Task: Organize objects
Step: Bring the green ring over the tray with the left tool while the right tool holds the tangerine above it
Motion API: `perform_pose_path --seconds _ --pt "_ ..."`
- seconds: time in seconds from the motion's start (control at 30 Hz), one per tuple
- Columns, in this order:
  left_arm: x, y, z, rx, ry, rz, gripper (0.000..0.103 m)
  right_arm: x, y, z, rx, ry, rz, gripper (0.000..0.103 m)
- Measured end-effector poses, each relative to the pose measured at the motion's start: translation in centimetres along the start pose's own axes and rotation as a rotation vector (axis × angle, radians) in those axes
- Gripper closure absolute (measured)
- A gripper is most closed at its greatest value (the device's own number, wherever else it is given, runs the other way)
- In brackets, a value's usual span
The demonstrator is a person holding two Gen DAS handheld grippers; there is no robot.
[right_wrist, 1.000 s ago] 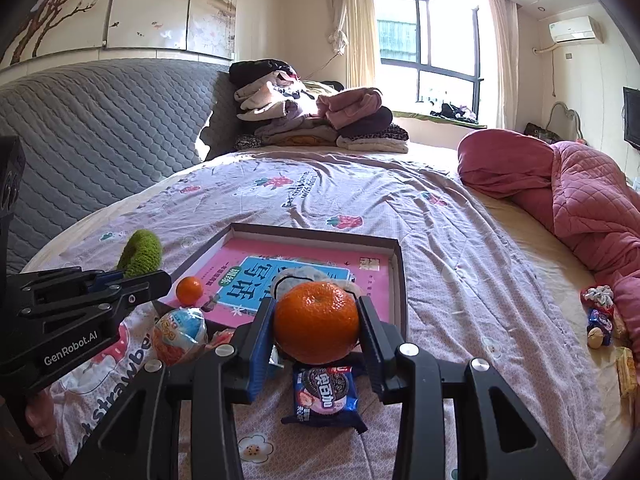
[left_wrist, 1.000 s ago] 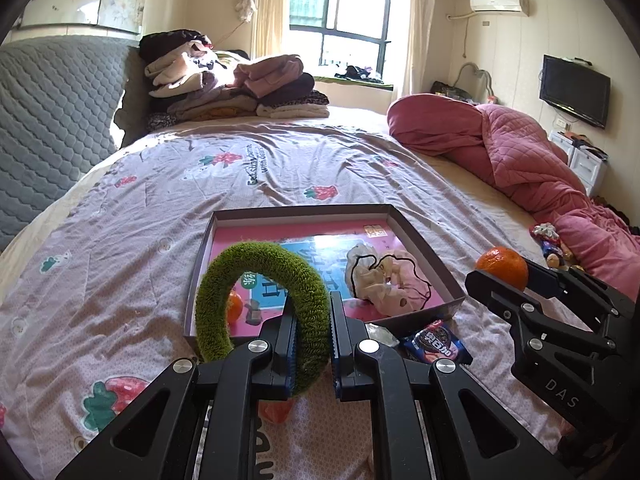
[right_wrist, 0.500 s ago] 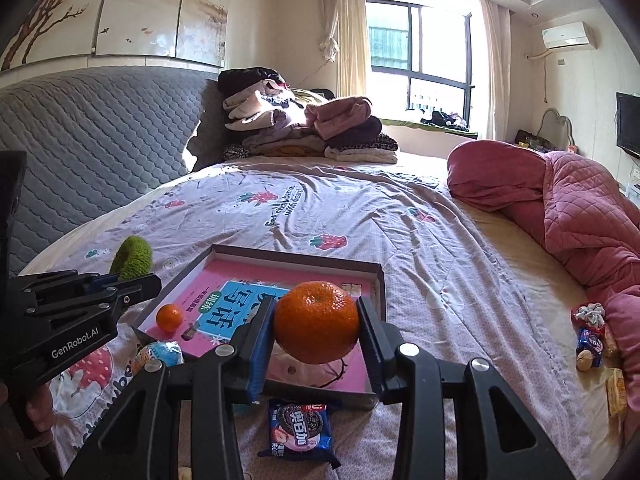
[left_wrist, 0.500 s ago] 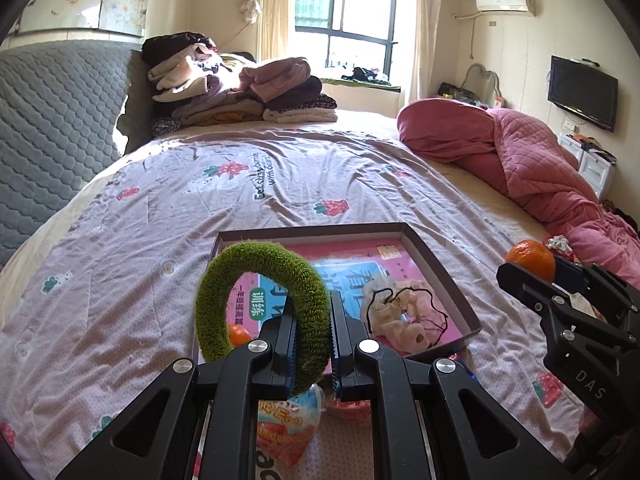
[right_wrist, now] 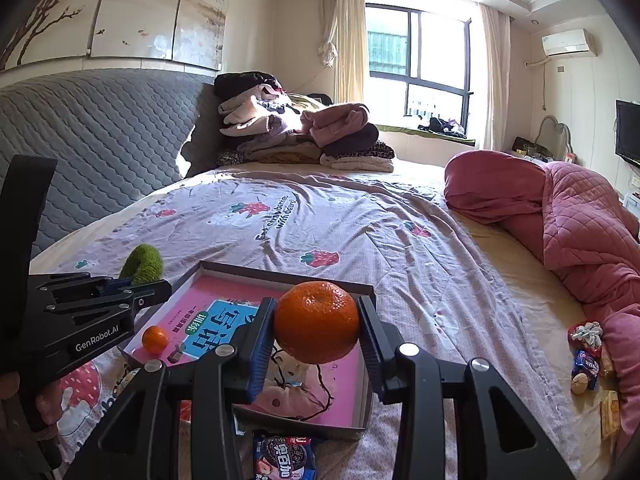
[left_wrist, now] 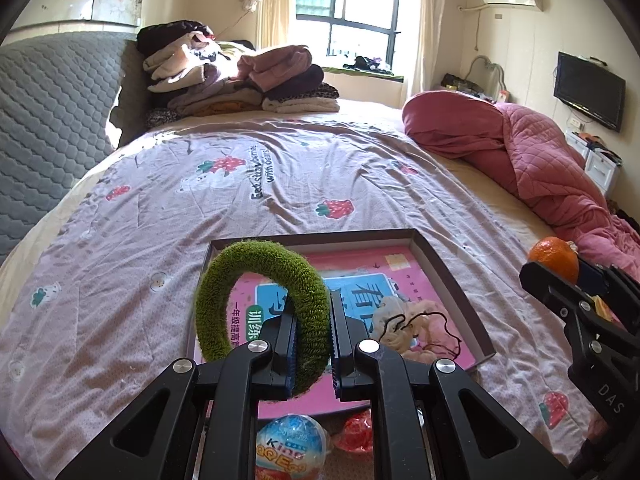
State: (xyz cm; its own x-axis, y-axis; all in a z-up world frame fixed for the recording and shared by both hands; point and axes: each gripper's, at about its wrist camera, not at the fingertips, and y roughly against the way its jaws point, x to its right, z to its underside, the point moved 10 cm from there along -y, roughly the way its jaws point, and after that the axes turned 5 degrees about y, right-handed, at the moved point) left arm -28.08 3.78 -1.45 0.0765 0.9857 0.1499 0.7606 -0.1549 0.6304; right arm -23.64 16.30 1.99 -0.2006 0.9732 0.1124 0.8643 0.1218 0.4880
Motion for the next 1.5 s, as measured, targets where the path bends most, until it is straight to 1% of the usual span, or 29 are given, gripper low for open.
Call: perform_pose_path --seconds 0.23,0.37,0.5,0.57,0.7,0.8,1.07,1.33,1.43,1.5 --pt "0.1 -2.6 0.3 -0.045 0.018 0.014 0.090 0.6 -1.5 1.0 -0.020 -0.010 -0.005 0.063" --pt "0.6 -4.6 0.8 -0.082 0.000 0.006 0.090 0.9 -2.6 1.8 -0.039 -0.011 -0.003 0.063" --pt "1.1 -6.7 2.0 -0.154 0.010 0.017 0.090 1.3 -4.1 3.3 -0.084 -0.014 0.005 0.063" --pt "1.0 -8.0 2.6 -0.188 0.013 0.002 0.090 1.4 -5.0 4.1 -0.112 -0.015 0.009 0.063" --pt "0.6 -9.7 3.4 -0.231 0.029 -0.019 0.090 1.5 -6.3 5.7 -0.156 -0.018 0.003 0.063" --pt "0.4 -10.4 3.7 -0.245 0.026 -0.036 0.090 1.5 -7.0 6.5 -0.179 -0.035 -0.018 0.063" --pt "0.5 -11.4 4.6 -0.273 -0.001 -0.072 0.090 1.5 -8.3 7.5 -0.210 -0.009 0.009 0.063" --pt "0.8 -12.5 5.6 -0.314 -0.017 -0.078 0.090 1.1 -9.7 8.3 -0.245 0.003 0.001 0.063" --pt "0.7 -12.9 6.1 -0.341 -0.013 -0.078 0.090 0.7 -10.1 8.8 -0.262 0.013 -0.007 0.063" --pt "0.7 -13.0 6.1 -0.342 -0.017 -0.080 0.090 0.6 -10.4 9.2 -0.277 0.018 -0.003 0.063"
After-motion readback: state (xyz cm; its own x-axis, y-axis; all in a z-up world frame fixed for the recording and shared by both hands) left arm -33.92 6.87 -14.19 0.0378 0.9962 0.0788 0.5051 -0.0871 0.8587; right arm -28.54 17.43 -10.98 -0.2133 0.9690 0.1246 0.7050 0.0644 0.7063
